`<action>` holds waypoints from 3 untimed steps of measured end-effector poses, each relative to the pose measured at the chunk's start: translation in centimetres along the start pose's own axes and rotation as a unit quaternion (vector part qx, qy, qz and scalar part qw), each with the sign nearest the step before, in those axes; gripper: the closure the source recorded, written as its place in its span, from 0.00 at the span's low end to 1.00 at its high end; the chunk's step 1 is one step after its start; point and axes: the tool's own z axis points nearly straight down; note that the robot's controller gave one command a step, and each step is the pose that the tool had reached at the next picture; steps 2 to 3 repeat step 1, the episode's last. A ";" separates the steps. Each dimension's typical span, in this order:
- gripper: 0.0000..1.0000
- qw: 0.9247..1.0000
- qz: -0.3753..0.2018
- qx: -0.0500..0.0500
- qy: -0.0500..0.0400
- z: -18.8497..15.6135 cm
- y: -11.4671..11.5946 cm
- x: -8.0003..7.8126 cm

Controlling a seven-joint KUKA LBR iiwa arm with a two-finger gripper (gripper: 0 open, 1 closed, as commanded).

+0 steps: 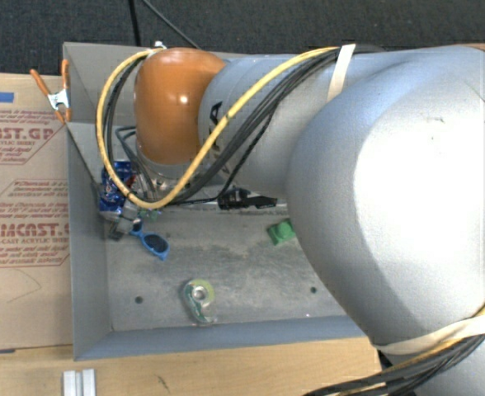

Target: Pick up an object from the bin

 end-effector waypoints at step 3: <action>1.00 1.000 0.007 0.001 0.002 -6.2 -0.8 0.8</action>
Offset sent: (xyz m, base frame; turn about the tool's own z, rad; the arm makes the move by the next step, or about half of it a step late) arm -0.0120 -0.0055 0.0583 0.0147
